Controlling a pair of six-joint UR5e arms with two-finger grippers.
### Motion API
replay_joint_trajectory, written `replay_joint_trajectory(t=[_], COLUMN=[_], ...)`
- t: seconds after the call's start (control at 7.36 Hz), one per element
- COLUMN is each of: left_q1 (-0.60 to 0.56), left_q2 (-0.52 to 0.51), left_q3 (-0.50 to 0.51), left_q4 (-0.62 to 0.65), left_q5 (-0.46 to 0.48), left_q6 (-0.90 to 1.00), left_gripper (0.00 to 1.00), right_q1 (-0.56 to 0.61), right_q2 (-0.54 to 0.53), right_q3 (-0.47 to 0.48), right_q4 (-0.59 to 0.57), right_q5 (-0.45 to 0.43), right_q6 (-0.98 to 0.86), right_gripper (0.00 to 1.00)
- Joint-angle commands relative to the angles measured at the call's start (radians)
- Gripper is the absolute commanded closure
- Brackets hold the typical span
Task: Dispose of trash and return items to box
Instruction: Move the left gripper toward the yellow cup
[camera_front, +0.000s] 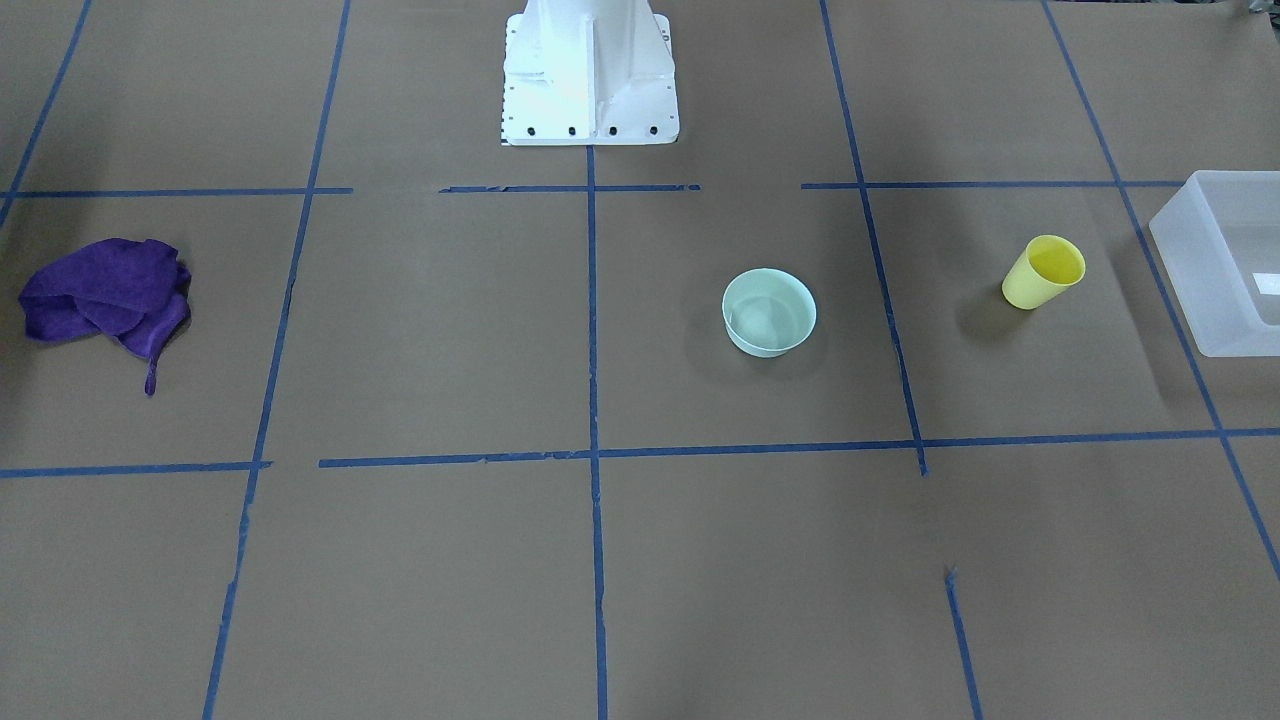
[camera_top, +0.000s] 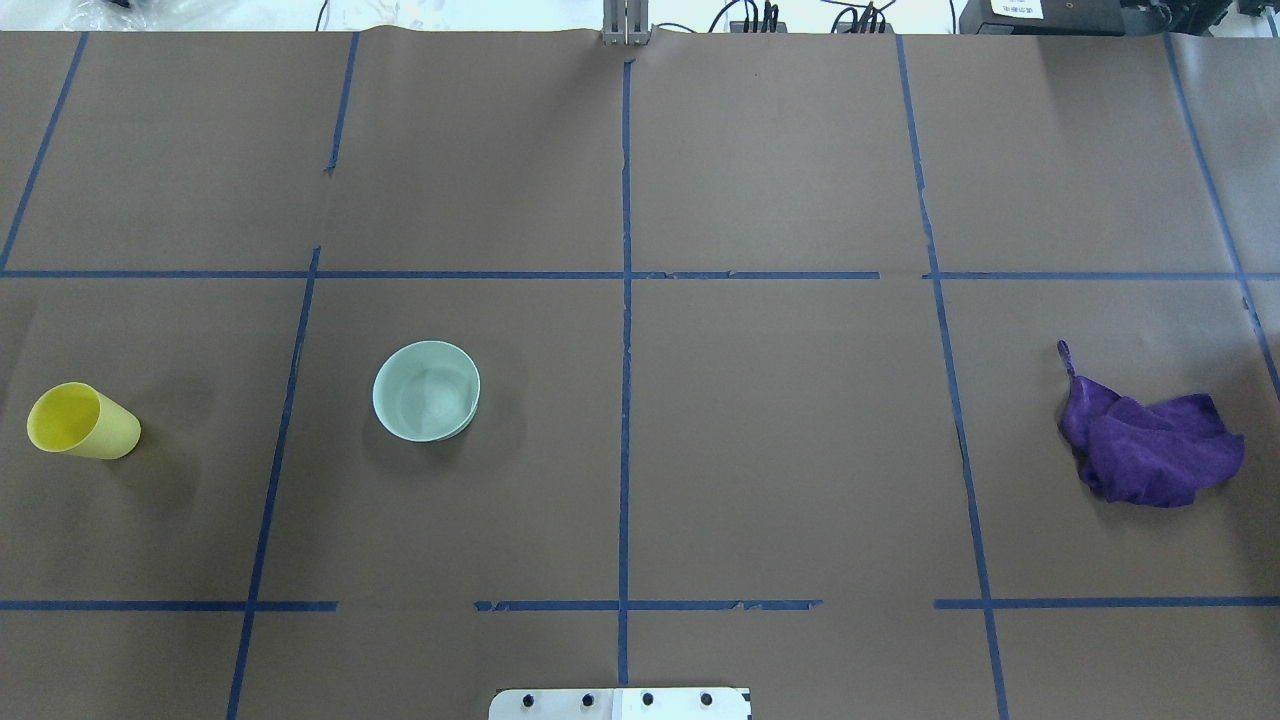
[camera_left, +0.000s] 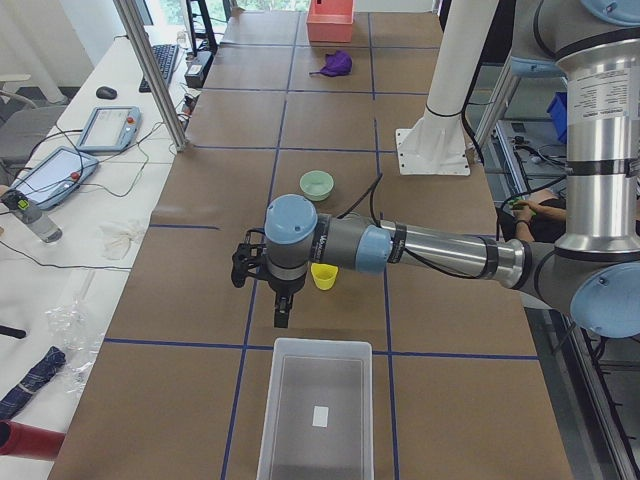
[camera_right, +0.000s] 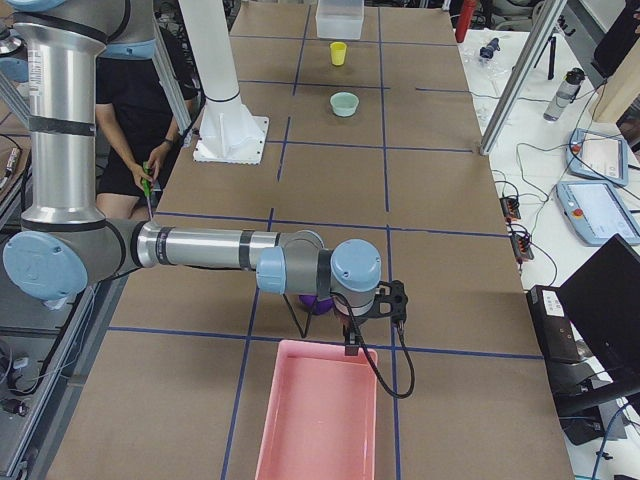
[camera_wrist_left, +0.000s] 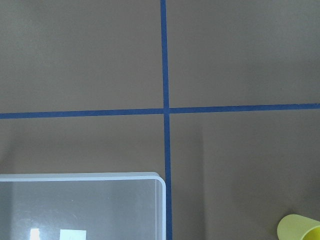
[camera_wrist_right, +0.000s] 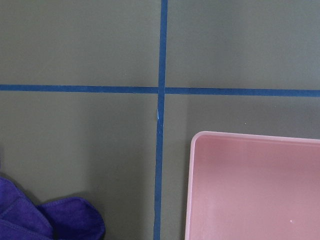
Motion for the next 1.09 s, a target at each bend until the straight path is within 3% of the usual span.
replay_joint_trajectory(t=[0.0,0.54,0.95], left_q1=[0.114,0.347,0.510], left_q2=[0.094,0.171,0.165], left_q3=[-0.005,0.019,0.079], left_q4=[-0.279,-0.635,-0.809], left_q5=[0.001,0.007,0.137], left_q6=[-0.185,-0.610,-0.875], left_gripper=[0.00,0.00,0.00], right_q1=[0.000,0.000,0.000], right_q2=[-0.002,-0.002,-0.005], right_q3=[0.017,0.049,0.052], right_q4=[0.000,-0.004,-0.007], right_q5=[0.000,-0.001,-0.006], right_q6=[0.000,0.000,0.000], right_gripper=[0.00,0.00,0.00])
